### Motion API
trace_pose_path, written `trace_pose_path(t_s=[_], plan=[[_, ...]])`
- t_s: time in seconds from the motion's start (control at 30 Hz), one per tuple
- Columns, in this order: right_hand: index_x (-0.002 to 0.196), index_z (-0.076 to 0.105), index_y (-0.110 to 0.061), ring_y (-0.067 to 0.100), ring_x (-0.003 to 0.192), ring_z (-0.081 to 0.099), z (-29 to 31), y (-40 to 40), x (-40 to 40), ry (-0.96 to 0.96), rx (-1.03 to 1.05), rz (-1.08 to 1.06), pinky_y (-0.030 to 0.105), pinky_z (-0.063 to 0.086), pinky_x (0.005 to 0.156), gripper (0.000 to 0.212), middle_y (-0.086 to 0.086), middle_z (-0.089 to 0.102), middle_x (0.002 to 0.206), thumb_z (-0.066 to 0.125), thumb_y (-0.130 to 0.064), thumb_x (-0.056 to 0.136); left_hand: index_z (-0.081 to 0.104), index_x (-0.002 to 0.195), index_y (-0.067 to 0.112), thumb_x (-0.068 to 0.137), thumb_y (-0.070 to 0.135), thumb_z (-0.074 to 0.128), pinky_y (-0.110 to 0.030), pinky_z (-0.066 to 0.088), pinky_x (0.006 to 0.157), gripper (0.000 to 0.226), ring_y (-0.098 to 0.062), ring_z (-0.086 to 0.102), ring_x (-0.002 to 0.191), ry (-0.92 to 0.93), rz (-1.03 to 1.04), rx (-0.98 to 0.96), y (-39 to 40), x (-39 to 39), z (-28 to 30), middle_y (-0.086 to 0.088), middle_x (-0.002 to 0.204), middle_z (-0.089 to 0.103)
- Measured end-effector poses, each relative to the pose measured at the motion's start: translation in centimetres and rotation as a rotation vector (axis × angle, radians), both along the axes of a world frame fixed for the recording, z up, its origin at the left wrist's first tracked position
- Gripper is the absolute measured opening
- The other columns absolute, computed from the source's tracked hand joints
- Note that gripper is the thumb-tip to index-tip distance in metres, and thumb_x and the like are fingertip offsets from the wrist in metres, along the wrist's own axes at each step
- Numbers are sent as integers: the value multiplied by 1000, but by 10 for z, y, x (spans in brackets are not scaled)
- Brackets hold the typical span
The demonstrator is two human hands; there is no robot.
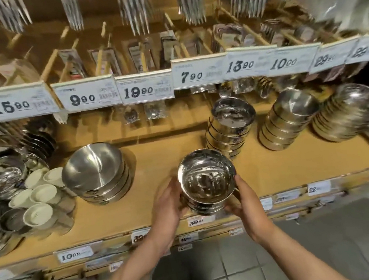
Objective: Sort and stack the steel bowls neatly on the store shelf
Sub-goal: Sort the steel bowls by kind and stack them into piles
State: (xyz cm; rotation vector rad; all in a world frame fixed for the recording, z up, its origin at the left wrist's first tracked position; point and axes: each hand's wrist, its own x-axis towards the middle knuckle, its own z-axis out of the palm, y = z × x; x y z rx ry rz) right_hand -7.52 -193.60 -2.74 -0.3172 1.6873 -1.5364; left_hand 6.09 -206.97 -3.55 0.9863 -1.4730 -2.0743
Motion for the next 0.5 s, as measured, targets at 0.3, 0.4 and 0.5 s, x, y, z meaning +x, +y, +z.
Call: trace_pose_path(t_s=[0.3, 0.4, 0.5], plan=[[129, 64, -41, 13, 101, 64, -5, 40, -52, -41, -6, -110, 47, 49, 89, 38, -8, 73, 118, 37, -53, 105, 59, 135, 47, 96, 63, 56, -43, 56, 101, 43, -5, 62, 123, -13, -85, 6, 33, -56, 6, 15, 138, 63], [128, 64, -44, 12, 102, 63, -8, 40, -56, -55, -15, -83, 44, 47, 91, 37, -9, 73, 116, 37, -55, 104, 62, 130, 50, 89, 69, 56, -29, 59, 92, 45, -4, 62, 122, -70, -75, -12, 32, -59, 6, 14, 139, 60], [126, 63, -48, 7, 99, 66, -8, 40, -56, -31, -31, -66, 40, 49, 86, 38, -19, 73, 112, 40, -62, 99, 64, 130, 44, 97, 56, 54, -33, 58, 96, 37, -11, 66, 119, -86, -59, 1, 30, -57, 0, 11, 129, 70]])
